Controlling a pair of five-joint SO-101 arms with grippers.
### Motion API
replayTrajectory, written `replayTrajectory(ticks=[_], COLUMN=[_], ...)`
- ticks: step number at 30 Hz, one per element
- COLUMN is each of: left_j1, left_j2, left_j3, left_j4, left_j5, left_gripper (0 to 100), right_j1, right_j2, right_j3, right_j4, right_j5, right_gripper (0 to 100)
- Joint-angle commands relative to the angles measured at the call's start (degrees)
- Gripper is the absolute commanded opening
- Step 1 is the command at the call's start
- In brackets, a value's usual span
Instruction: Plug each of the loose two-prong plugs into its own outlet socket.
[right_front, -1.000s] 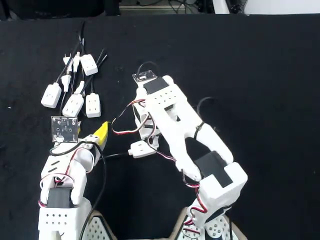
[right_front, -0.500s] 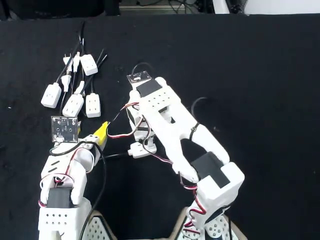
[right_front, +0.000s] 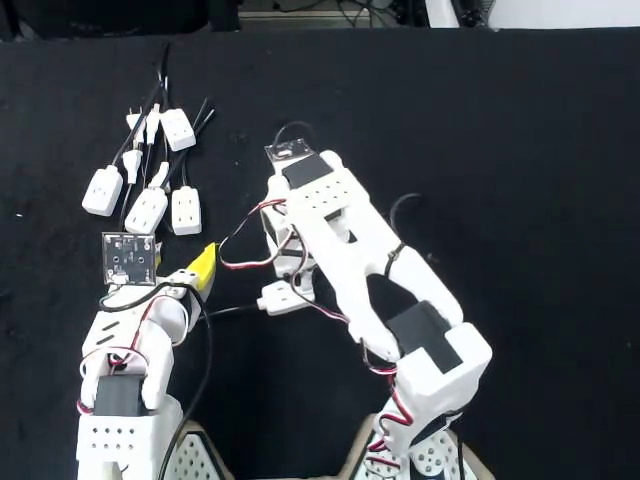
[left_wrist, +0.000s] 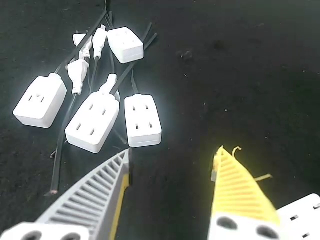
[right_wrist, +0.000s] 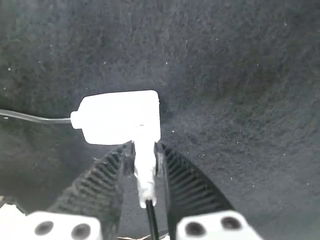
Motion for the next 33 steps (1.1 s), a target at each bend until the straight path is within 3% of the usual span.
replayTrajectory(ticks=[1,11,17,33], left_j1=[-0.7,-0.8,-0.8,-0.8], left_j2=[-0.4,-0.4,-0.4,-0.4], left_j3=[-0.5,-0.5,-0.5,-0.5], left_j4=[-0.2,-0.2,-0.2,-0.2], left_j5=[0.3,0.3,0.3,0.3], left_gripper=[26,26,26,26], right_j1=[1.0,0.9,0.7,-3.3], right_j2=[-0.1,1.9,7.3,8.3], right_j3=[-2.5,-2.9,-5.7,-8.6], right_j4=[-0.4,-1.1,0.6,1.8], right_j5=[-0.3,-0.2,5.9,11.6], right_gripper=[1.1,1.1,1.1,1.1])
